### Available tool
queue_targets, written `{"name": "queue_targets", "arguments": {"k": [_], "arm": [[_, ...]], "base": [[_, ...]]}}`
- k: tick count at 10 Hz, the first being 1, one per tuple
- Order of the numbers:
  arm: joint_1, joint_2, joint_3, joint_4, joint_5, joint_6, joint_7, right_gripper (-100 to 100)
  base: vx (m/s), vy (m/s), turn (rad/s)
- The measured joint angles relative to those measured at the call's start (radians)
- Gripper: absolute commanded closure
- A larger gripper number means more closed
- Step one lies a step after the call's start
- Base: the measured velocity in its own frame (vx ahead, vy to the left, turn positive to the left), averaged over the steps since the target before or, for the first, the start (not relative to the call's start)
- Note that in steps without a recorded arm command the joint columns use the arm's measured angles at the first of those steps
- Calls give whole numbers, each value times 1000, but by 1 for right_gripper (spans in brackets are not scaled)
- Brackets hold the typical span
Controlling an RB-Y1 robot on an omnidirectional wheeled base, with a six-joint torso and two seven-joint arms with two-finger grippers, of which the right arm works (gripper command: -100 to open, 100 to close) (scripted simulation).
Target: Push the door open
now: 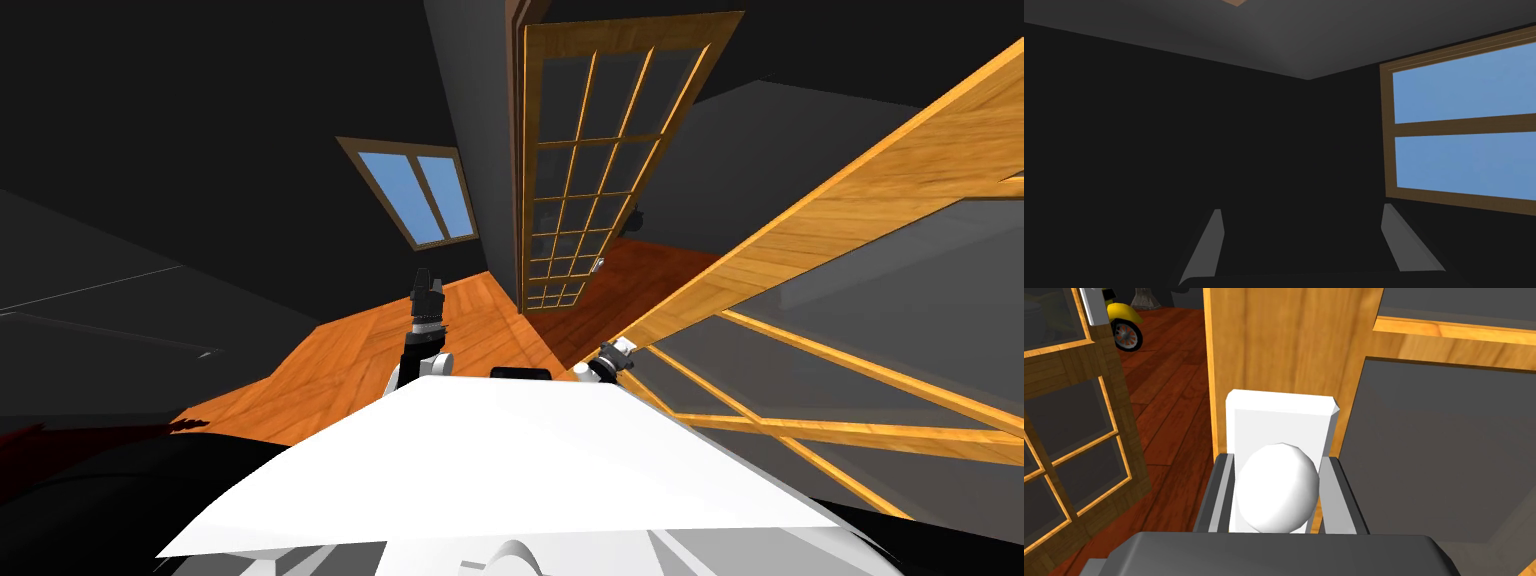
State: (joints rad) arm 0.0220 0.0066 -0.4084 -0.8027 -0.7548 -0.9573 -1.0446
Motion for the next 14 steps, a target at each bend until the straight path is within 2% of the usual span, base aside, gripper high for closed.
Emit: {"name": "queue_targets", "arguments": {"k": [2,5,6,8,9,11,12,14], "arm": [[18,-2,-14,-27,-13,14,13,100],[13,-30,-38,-23,-33,16,14,100],[2,-45,-47,3,-39,5,6,100],[-5,-55,-66,23,-53,-14,2,100],[-3,-59,-79,14,-65,-7,9,100],[-21,-83,-97,58,-77,-27,-5,100],[-18,-86,-101,52,-79,-26,-5,100],[13,-61,-110,-9,-90,-1,19,100]], "base": [[144,-97,-45],[164,-129,-45],[181,-169,-68],[173,-135,-54],[179,-144,-80],[89,-70,-10],[9,-13,5],[129,-99,-53]]}}
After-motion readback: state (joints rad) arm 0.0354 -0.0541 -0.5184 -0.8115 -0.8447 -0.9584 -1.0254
